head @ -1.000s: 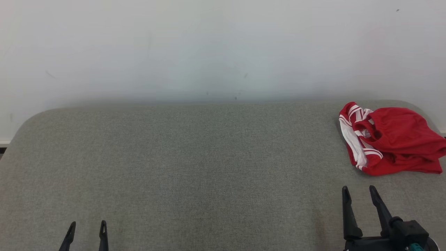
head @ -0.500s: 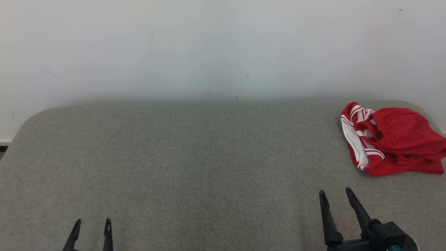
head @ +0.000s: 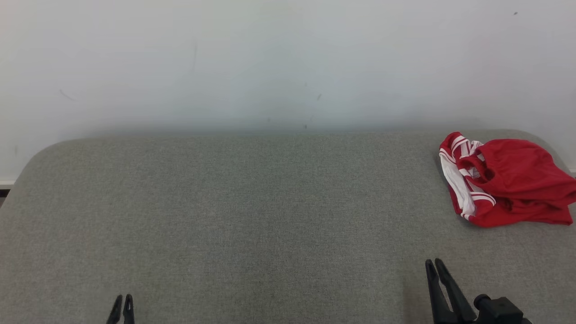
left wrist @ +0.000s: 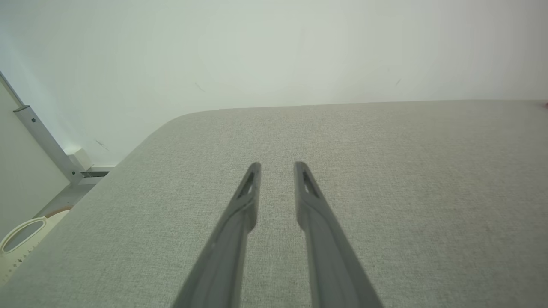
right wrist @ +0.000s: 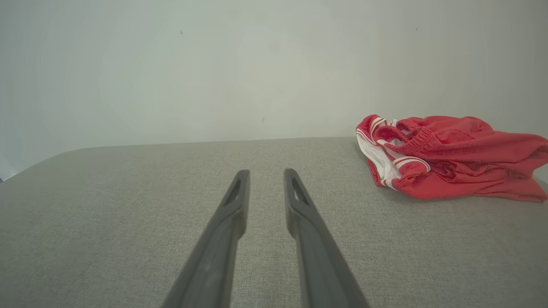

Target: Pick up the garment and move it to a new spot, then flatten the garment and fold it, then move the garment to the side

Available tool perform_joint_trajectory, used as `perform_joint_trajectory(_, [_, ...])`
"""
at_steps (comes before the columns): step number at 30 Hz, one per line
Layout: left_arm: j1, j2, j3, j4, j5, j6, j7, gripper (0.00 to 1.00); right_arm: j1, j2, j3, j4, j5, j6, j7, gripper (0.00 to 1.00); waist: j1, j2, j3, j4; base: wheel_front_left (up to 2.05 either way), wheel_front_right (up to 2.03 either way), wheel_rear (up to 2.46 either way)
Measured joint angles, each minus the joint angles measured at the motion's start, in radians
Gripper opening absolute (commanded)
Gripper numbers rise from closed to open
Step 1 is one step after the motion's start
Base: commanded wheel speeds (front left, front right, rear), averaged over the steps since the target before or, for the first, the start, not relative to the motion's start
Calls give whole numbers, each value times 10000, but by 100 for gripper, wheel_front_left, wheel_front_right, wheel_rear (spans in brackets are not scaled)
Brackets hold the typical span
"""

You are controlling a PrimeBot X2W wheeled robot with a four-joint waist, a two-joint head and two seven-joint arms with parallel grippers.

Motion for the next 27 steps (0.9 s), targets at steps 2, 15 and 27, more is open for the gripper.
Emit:
perform_joint_trajectory(2, [104,-119,-77,174,0,0,25,0,122,0,0,199,4,0,21,0,0,0,1,0,0,0,0])
perform_joint_trajectory(15, [56,-587,38,376,-1910,-378,313,0,135,-4,-399,424,2151,0,809,0,0,0,53,-9,0,0,0])
perform_joint_trajectory(27, [-202,-932,284,416,-3881,-803,606,0,-127,-13,-863,443,4412,0,1593,0,0,1,110,-17,0,0,0])
